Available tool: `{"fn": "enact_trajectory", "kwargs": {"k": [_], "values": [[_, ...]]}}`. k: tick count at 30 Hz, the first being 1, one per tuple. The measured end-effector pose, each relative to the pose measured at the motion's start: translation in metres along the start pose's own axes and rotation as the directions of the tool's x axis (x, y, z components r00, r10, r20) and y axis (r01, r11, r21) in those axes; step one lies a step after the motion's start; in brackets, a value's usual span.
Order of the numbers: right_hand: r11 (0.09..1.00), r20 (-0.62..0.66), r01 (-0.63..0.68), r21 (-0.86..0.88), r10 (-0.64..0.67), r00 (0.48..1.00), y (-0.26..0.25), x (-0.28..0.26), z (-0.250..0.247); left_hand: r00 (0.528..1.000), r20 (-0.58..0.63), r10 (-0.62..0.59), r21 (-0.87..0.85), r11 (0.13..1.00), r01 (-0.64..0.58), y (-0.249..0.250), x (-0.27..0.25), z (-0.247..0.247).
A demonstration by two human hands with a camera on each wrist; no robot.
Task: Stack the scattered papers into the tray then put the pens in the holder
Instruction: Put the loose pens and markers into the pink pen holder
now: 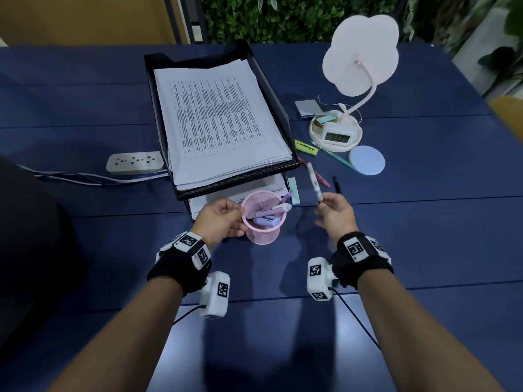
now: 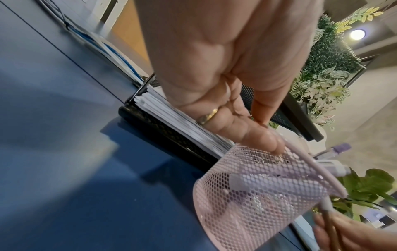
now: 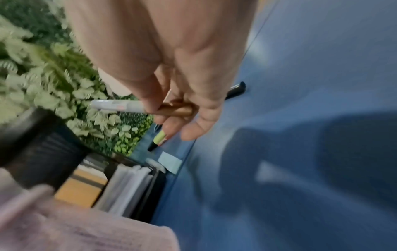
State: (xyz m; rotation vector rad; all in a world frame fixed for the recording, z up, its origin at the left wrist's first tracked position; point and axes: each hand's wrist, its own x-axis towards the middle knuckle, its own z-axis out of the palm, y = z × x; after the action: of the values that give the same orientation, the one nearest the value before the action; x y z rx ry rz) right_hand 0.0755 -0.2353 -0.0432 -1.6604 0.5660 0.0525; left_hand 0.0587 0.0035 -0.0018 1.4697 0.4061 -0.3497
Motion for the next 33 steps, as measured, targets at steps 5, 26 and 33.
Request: {"fn": "enact_trajectory", "kwargs": {"k": [5, 26, 33], "values": [[0.917, 0.156, -0.061, 0.393, -0.001, 0.988, -0.023, -0.018, -0.016, 1.0, 0.011, 0.002, -0.01, 1.0, -0.001, 0.0, -0.005, 0.004], [0.966, 0.295, 0.256, -0.02, -0.239, 0.925, -0.062, -0.047, -0.004, 0.999, 0.032, -0.016, 0.022, 1.0, 0.015, -0.004, -0.026, 0.011], [0.95, 0.371, 0.313, -0.007, -0.288, 0.883, -0.066, -0.059, 0.015, 0.999, 0.032, -0.019, 0.029, 0.999, 0.018, -0.003, -0.028, 0.011]]}}
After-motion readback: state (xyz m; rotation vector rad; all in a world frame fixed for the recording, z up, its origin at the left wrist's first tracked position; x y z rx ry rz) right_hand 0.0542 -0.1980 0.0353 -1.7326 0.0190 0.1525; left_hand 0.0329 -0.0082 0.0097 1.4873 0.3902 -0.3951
